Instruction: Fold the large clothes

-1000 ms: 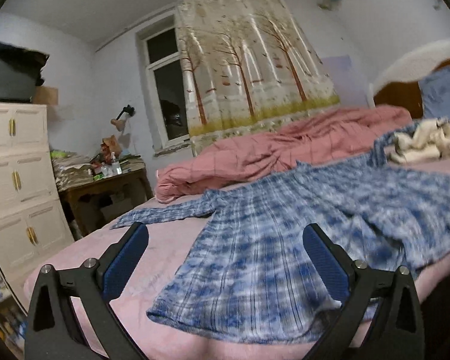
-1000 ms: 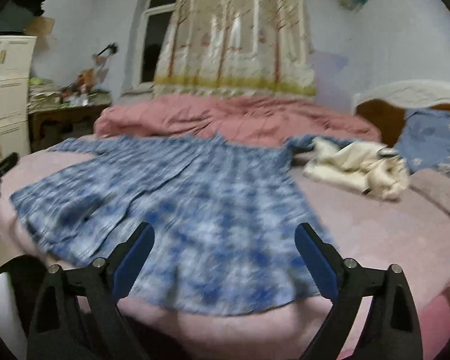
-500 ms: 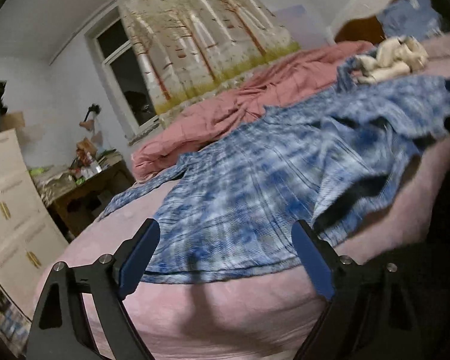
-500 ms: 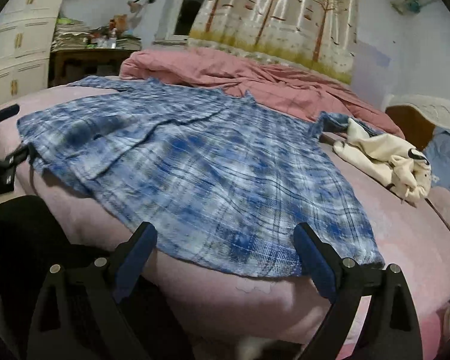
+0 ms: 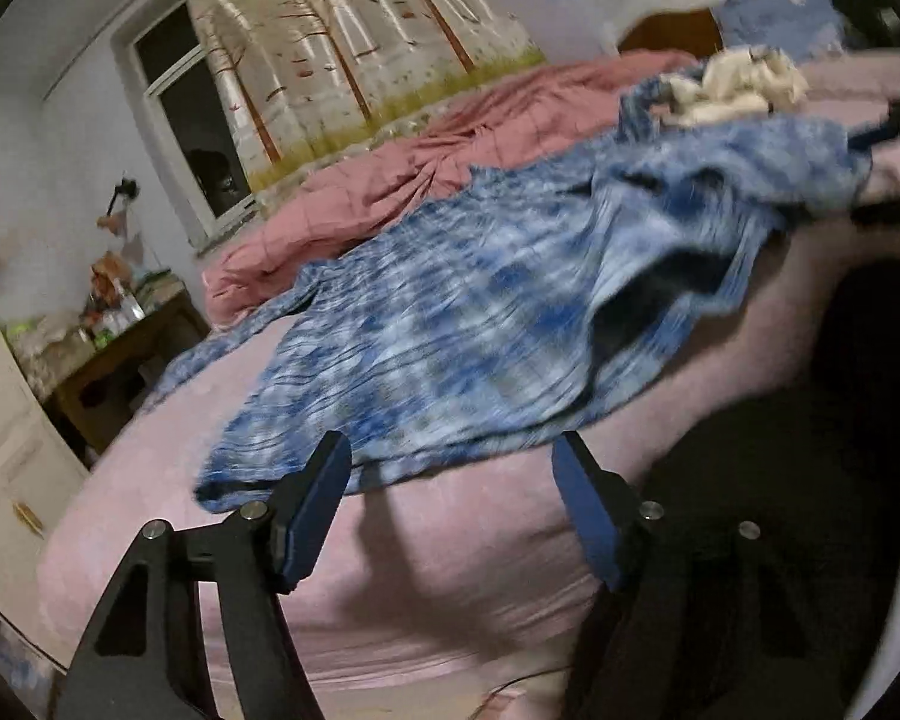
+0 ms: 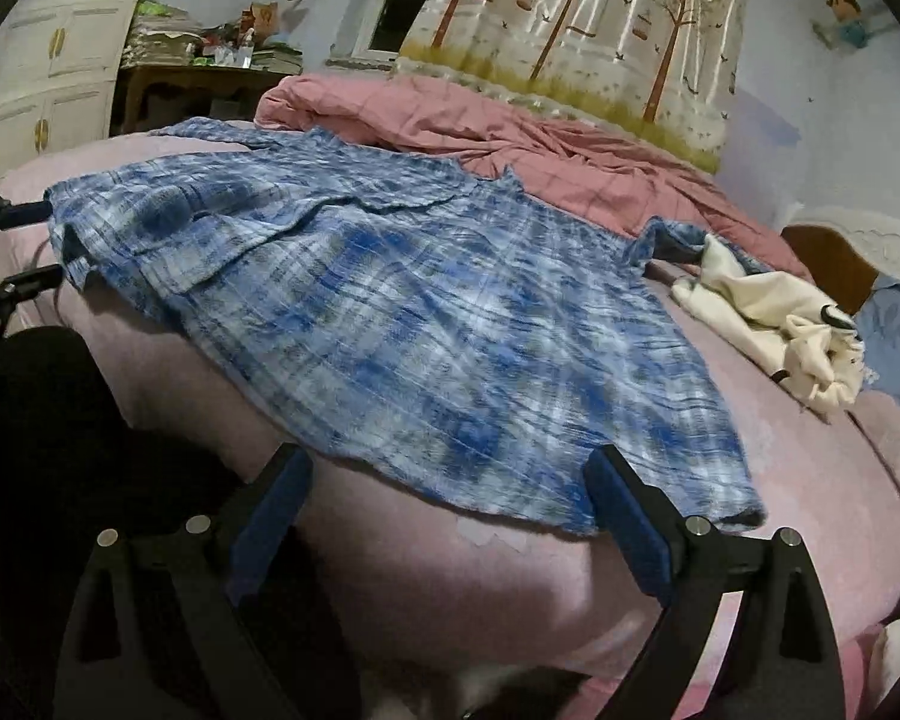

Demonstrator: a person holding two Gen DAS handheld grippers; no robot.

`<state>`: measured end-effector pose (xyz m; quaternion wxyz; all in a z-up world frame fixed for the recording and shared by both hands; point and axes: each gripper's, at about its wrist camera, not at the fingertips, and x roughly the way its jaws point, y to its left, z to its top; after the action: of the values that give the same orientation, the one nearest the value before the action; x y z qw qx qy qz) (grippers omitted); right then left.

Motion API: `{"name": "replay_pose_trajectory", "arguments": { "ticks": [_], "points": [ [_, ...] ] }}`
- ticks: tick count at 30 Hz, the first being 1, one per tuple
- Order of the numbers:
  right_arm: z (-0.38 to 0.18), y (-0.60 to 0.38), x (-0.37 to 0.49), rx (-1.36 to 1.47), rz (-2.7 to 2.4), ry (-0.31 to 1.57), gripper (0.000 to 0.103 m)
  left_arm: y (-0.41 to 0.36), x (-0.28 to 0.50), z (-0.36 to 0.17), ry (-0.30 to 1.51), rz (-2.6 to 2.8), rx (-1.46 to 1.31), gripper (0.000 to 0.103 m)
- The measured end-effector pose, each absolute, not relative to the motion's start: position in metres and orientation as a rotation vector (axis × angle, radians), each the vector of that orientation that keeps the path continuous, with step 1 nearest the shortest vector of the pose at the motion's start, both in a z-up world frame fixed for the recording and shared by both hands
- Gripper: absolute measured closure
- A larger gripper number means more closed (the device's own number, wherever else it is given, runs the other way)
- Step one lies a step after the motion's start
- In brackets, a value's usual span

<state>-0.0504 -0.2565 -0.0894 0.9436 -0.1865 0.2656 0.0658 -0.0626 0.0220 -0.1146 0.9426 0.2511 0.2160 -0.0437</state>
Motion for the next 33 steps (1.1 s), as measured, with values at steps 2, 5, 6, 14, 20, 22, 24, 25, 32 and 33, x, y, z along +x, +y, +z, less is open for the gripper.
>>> {"name": "replay_pose_trajectory", "arguments": {
  "ticks": [2,5,6,14,20,22,24,25,32,33],
  "points": [
    [-0.09,-0.26,-0.053,-0.395,0.105,0.53,0.007,0.025,-0.061,-0.116,0.432,-0.077,0.528,0.031],
    [-0.09,-0.267,-0.049,-0.367,0.087,0.528,0.004,0.018,-0.058,-0.113,0.378,-0.043,0.517,0.029],
    [-0.09,-0.267,-0.045,-0.357,0.081,0.525,0.004,0.016,-0.058,-0.111,0.351,-0.026,0.516,0.029],
    [-0.08,-0.261,-0.02,-0.326,0.009,0.425,0.02,0.006,-0.032,-0.093,0.301,-0.016,0.403,0.039],
    [-0.084,-0.269,-0.022,-0.431,-0.062,0.389,0.078,0.01,-0.012,-0.099,0.354,0.041,0.456,0.1],
    [-0.087,-0.284,-0.019,-0.376,-0.134,0.377,0.088,0.021,-0.003,-0.096,0.36,0.12,0.379,0.099],
    [-0.09,-0.301,-0.011,-0.322,-0.203,0.378,0.088,0.035,0.014,-0.095,0.405,0.167,0.289,0.095],
    [-0.09,-0.309,-0.007,-0.284,-0.194,0.386,0.088,0.039,0.019,-0.094,0.421,0.148,0.276,0.094],
    [-0.062,-0.341,-0.009,-0.084,-0.129,0.375,0.099,0.037,0.0,-0.07,0.298,0.167,0.314,0.078],
    [-0.057,-0.346,-0.012,-0.084,-0.136,0.365,0.099,0.038,-0.001,-0.067,0.299,0.176,0.323,0.078]
  ]
}}
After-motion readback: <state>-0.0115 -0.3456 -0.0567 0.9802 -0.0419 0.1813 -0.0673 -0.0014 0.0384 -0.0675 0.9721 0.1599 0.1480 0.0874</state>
